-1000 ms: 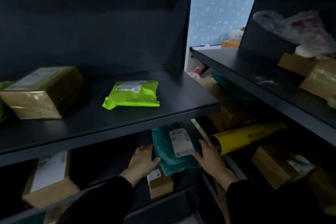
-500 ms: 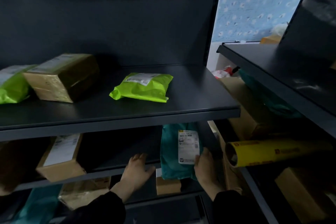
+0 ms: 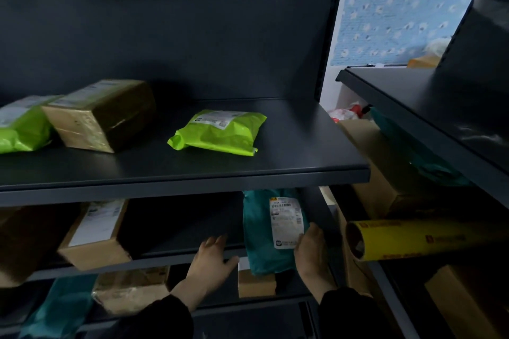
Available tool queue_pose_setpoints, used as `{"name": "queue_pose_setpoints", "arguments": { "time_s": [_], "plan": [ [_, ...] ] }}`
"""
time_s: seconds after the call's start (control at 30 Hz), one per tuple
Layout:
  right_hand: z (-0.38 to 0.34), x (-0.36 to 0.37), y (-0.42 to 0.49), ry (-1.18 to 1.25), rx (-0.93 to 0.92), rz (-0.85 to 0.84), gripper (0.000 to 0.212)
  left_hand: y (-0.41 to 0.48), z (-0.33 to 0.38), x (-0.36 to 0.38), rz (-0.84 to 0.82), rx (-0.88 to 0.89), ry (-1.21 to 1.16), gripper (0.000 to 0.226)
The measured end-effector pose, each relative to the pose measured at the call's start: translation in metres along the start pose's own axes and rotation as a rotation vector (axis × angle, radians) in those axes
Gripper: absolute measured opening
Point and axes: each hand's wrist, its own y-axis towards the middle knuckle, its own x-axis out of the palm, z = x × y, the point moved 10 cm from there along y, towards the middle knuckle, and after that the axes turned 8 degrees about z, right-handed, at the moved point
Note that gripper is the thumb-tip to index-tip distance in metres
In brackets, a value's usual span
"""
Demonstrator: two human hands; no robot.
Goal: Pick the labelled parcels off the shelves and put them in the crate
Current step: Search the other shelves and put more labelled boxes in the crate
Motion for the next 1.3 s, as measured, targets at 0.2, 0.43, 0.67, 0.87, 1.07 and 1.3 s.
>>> {"name": "queue_pose_setpoints", "arguments": {
  "time_s": [0.2,0.43,0.67,0.87,1.07,1.3],
  "plan": [
    [-0.021,0.005,0.019,-0.06,-0.041,0.005,0.027,-0.007,-0.02,0.0,0.012,-0.035,0.028,0.068],
    [-0.008,-0.011,-0.023,-0.179,-0.192,0.184,0.048,-0.019,-0.035,0.011,0.019,-0.007,0.049,0.068],
    [0.029,0.001,-0.096,-0.194,-0.199,0.164,0.044,-0.063,-0.049,0.028,-0.005,0.084,0.004,0.065],
    [0.045,0.039,-0.145,-0.119,-0.127,0.031,0.057,-0.092,-0.083,0.057,-0.052,0.09,-0.002,0.065],
    [0.055,0.103,-0.147,-0.135,-0.142,-0.119,0.061,-0.083,-0.12,0.1,-0.063,0.054,-0.002,0.065],
    [0.075,0.205,-0.123,-0.143,-0.174,-0.153,0.067,-0.053,-0.166,0.162,-0.02,0.024,-0.04,0.066]
  ]
}}
